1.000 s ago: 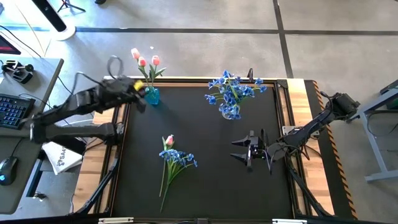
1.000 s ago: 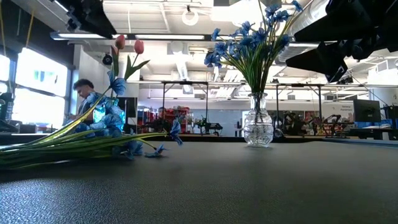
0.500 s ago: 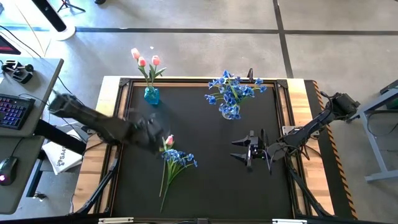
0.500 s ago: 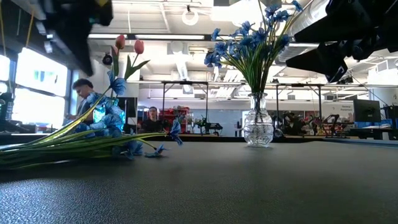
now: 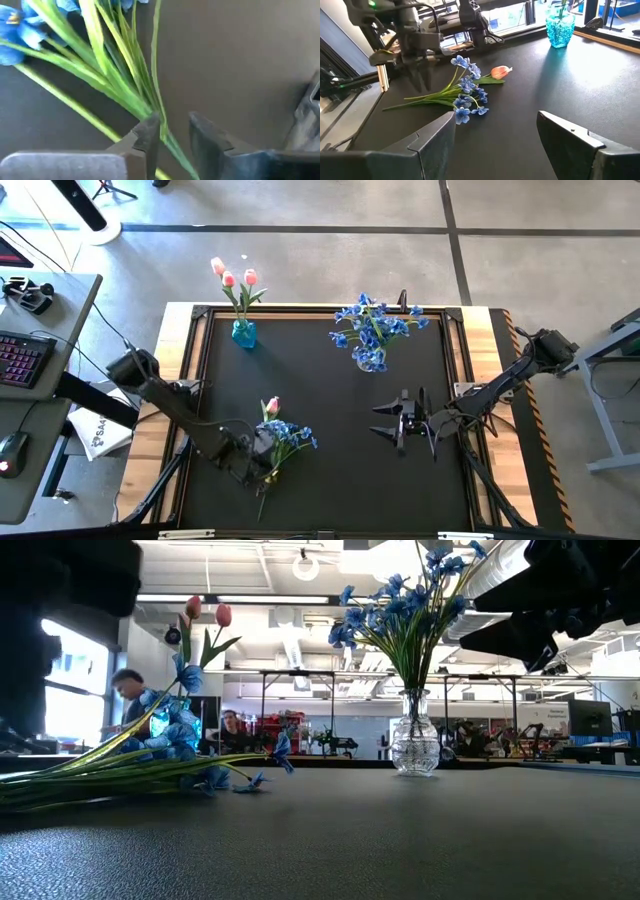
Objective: Sort flowers into vase by color
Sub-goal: Put the blue flowers into the transparent vase
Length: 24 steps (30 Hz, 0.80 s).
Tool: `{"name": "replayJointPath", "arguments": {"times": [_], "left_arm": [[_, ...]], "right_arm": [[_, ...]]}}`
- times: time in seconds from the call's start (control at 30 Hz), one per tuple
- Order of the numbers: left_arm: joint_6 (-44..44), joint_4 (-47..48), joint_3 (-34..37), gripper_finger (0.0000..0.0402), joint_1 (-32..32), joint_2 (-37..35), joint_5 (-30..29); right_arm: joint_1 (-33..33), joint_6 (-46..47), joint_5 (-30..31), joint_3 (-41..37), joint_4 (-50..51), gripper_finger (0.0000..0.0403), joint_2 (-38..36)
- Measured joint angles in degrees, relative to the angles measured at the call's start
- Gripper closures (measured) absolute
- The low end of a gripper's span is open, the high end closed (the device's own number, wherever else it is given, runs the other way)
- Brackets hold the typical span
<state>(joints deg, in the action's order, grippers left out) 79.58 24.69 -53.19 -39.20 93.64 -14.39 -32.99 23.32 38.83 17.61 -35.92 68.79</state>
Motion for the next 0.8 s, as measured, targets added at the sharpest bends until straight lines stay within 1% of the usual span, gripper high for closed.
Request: {"name": "replayJointPath", "arguments": {"times": [0.07, 0.2, 0.3, 0.37, 0.43, 0.53, 0.63, 0.73, 0.8], "left_arm": [[1.7, -0.6, 0.0, 0.0292, 1.1, 1.4, 1.1], [2.0, 0.0, 0.0, 0.0258, 4.6, 4.2, 7.6], [-0.9, -0.8, -0.2, 0.0249, 7.2, 5.9, 13.1], [-2.7, -0.8, -0.3, 0.0251, 8.5, 6.4, 15.3], [-4.3, -0.7, -0.3, 0.0261, 9.0, 6.5, 15.6], [-5.7, -0.2, -0.2, 0.0290, 9.2, 6.2, 15.0], [-7.9, -0.7, -0.1, 0.0333, 9.5, 5.8, 12.0], [-10.8, -2.1, 0.0, 0.0380, 9.9, 5.6, 7.3], [-13.1, -3.3, 0.0, 0.0394, 10.5, 5.1, 4.3]], "right_arm": [[0.0, -0.4, 0.0, 0.0, 0.0, 0.0128, 0.0], [0.0, -1.5, 0.0, 0.0, 0.1, 0.0128, 0.0], [0.0, -2.4, 0.0, 0.0, 0.1, 0.0128, 0.0], [0.0, -2.3, 0.0, 0.0, 0.1, 0.0128, 0.0], [0.0, -1.1, 0.0, 0.0, 0.1, 0.0128, 0.0], [0.0, -0.4, 0.0, 0.0, 0.1, 0.0128, 0.0], [-0.7, -0.9, 0.0, 0.0, 0.0, 0.0128, 0.0], [-2.1, -1.8, -0.1, 0.0, -0.6, 0.0128, -0.4], [-3.4, -1.9, -0.1, 0.0, -0.7, 0.0128, -1.3]]}}
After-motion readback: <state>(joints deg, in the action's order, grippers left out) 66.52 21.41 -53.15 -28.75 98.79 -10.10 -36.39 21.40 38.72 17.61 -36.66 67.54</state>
